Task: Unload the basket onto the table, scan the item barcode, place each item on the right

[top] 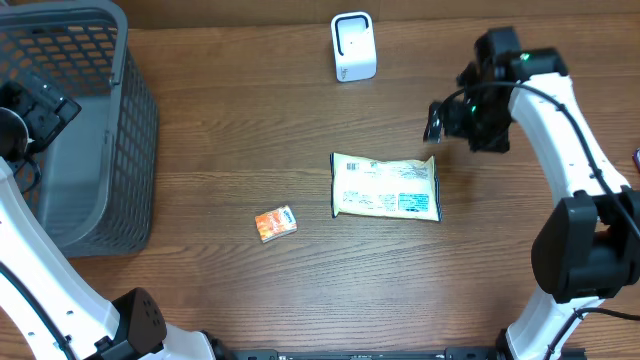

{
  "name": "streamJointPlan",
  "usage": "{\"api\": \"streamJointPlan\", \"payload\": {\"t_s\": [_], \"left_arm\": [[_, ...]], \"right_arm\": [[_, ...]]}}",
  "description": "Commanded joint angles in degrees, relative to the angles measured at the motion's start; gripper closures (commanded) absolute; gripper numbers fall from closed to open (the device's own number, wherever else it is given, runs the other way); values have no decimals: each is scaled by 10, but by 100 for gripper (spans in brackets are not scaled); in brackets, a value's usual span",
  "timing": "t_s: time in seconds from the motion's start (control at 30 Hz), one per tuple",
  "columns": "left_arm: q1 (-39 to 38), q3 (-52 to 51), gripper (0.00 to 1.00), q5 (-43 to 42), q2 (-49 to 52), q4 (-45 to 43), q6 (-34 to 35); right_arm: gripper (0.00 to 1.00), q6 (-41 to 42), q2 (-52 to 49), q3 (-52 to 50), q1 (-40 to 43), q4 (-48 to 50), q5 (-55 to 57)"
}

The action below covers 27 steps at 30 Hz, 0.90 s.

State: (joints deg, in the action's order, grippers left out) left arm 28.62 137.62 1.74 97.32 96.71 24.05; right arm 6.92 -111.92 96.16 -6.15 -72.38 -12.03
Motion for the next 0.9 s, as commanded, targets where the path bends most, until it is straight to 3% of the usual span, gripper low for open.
{"api": "streamJointPlan", "payload": {"t_s": [0.0, 0.23, 0.47, 0.63, 0.7, 0.8, 0.87], "left_arm": [[2, 2, 0, -3, 1, 1, 6], [2, 2, 0, -3, 1, 1, 6], [2, 2, 0, -3, 1, 1, 6], [2, 2, 0, -3, 1, 1, 6], [2, 2, 0, -3, 1, 1, 6], [2, 2, 0, -3, 1, 1, 6], [2, 2, 0, -3, 1, 1, 6]], "right_arm": [[0, -29, 12, -69, -6, 37, -11], [0, -27, 12, -184, -6, 131, -77], [10, -23, 11, -264, -7, 227, -138], [32, 27, 11, -319, -6, 296, -133], [51, 41, 11, -332, -6, 317, -131], [92, 56, 11, -330, -6, 322, -122], [96, 62, 11, -320, -4, 314, -120]]}}
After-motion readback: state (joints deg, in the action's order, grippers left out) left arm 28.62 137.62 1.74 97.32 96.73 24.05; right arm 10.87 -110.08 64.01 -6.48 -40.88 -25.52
